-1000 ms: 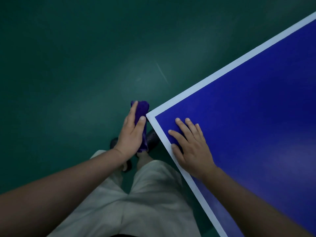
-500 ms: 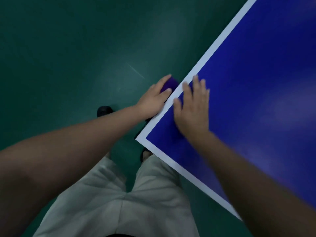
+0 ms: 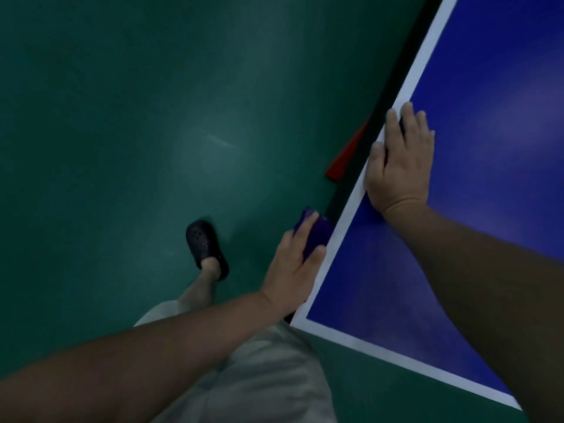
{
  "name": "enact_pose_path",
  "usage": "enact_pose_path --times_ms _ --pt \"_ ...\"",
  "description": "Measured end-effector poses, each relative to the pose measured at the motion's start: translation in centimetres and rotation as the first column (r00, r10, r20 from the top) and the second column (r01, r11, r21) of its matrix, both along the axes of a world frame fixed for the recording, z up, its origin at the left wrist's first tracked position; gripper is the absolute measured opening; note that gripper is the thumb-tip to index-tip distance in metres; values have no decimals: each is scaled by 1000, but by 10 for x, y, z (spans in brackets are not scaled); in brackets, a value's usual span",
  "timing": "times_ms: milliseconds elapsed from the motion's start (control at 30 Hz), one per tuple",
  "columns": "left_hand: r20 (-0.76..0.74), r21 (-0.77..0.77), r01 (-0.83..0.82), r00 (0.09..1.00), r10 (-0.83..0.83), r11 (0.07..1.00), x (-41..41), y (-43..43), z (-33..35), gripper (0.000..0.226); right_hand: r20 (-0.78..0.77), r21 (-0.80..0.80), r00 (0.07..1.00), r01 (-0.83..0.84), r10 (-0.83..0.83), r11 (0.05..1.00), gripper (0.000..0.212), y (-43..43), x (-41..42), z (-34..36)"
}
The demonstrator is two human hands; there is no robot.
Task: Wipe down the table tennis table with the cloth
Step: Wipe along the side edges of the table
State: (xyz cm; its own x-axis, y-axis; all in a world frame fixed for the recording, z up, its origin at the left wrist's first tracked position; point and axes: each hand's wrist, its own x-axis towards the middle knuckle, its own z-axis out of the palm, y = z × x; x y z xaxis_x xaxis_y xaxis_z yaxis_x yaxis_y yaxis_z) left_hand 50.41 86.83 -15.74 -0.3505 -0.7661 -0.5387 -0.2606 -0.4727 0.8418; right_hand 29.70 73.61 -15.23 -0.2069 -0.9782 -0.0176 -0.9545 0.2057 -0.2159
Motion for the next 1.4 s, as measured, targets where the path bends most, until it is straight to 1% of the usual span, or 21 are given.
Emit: enact_pose_path --times_ms 167,233,300,367,467,600,667,733,800,867,933,1067,1167,1300,1400 --pt "66 -78 14 998 -9 997 -64 -120 -11 59 -13 -32 1000 -21 21 999 56 0 0 -1" --pt "63 -83 12 998 -6 996 -87 -165 -12 62 -12 -41 1000 -20 19 999 55 -1 -1 -1" --pt "40 -85 6 999 -3 996 -100 -189 -12 61 -9 -58 1000 -24 23 998 54 -1 -1 -1" --pt "40 -115 -2 999 6 993 -102 -186 -11 60 2 -65 1000 -21 21 998 54 -1 -1 0" --pt "57 -150 -8 998 16 989 -80 -141 -10 58 1 -41 1000 -18 18 999 56 -1 0 3" --pt "46 -44 80 996 -77 996 -22 -48 -7 56 9 -18 1000 -21 21 1000 56 0 -1 2" --pt "41 -25 100 994 -99 995 -6 -22 -2 56 17 -9 1000 -22 22 1000 56 1 -1 2" --pt "34 2 104 994 -104 995 -9 -30 0 52 25 -22 1000 -16 17 1000 55 1 -1 3" --pt "28 5 105 994 -106 994 -25 -63 -2 50 49 -43 999 -6 8 999 54 1 -1 4" --pt "34 -46 95 995 -93 994 -49 -109 -6 55 79 -61 997 1 4 998 53 1 -1 4" --pt "78 -95 86 994 -79 992 -78 -158 -12 60 101 -67 995 12 -5 998 53 -1 -2 5" --pt "74 -175 89 994 -77 981 -116 -226 -21 60 129 -90 992 15 -4 996 54 1 -2 4" --pt "61 -180 96 994 -87 979 -110 -215 -20 58 141 -53 990 24 -17 998 53 1 -2 7" --pt "-9 -133 127 992 -129 983 -72 -162 -10 58 161 -16 987 34 -31 999 52 -6 -4 11" --pt "-30 -94 103 994 -107 990 -69 -157 -8 54 209 3 977 35 -35 999 52 -7 -7 12"
